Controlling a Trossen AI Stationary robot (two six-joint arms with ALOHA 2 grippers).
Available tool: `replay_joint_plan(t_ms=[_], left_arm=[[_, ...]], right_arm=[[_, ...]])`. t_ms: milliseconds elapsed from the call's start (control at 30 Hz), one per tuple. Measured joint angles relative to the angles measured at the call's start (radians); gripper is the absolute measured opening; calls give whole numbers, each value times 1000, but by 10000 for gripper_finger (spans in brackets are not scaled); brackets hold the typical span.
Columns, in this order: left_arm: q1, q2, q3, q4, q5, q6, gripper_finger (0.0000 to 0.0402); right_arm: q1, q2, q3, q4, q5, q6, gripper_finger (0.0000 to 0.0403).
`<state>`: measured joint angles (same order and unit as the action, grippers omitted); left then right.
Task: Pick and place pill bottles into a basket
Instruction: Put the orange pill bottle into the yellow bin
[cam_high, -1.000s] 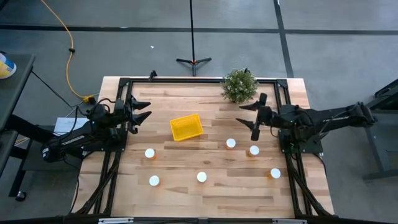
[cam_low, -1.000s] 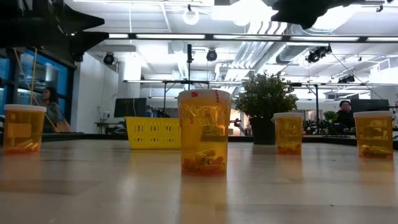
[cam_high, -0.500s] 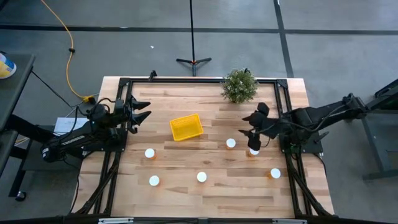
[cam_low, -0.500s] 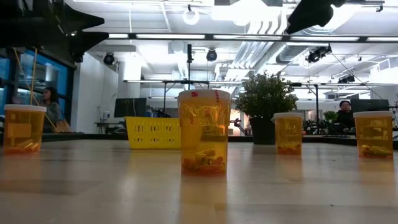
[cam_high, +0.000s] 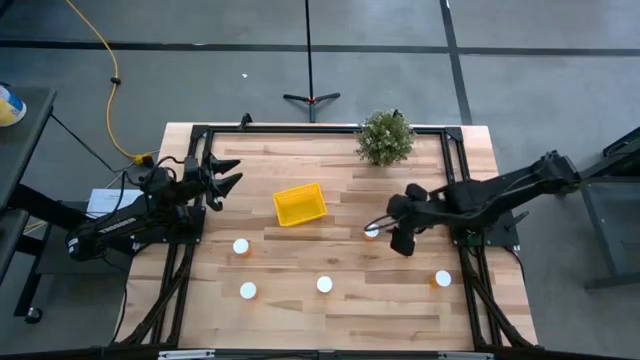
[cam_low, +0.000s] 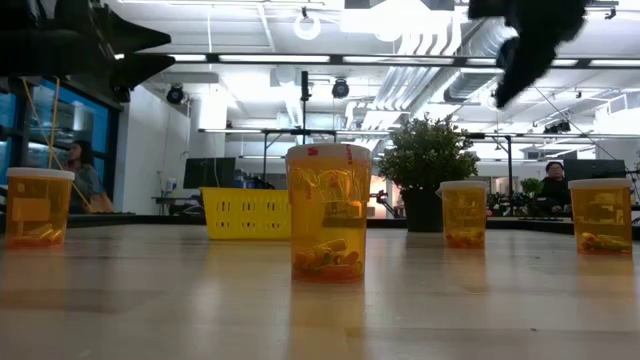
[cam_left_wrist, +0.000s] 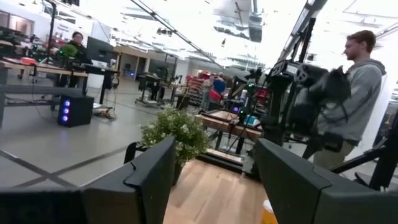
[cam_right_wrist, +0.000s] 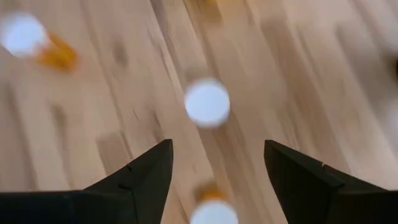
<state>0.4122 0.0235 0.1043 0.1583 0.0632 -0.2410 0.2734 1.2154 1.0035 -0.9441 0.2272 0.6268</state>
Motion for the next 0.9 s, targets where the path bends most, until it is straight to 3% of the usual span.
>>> replay_joint_plan(t_ms=[233, 433, 667, 900], left_arm=[[0, 0, 0, -4, 0, 0, 259], [0, 0, 0, -8, 0, 3, 259], [0, 0, -1, -29, 0, 4, 259], [0, 0, -1, -31, 0, 4, 259]], right_arm=[[-6, 85, 0, -129, -28, 204, 308], [7, 129, 0, -111, -187, 310, 344], [4, 175, 0, -160, -242, 494, 344], [2, 222, -4, -155, -225, 494, 344]])
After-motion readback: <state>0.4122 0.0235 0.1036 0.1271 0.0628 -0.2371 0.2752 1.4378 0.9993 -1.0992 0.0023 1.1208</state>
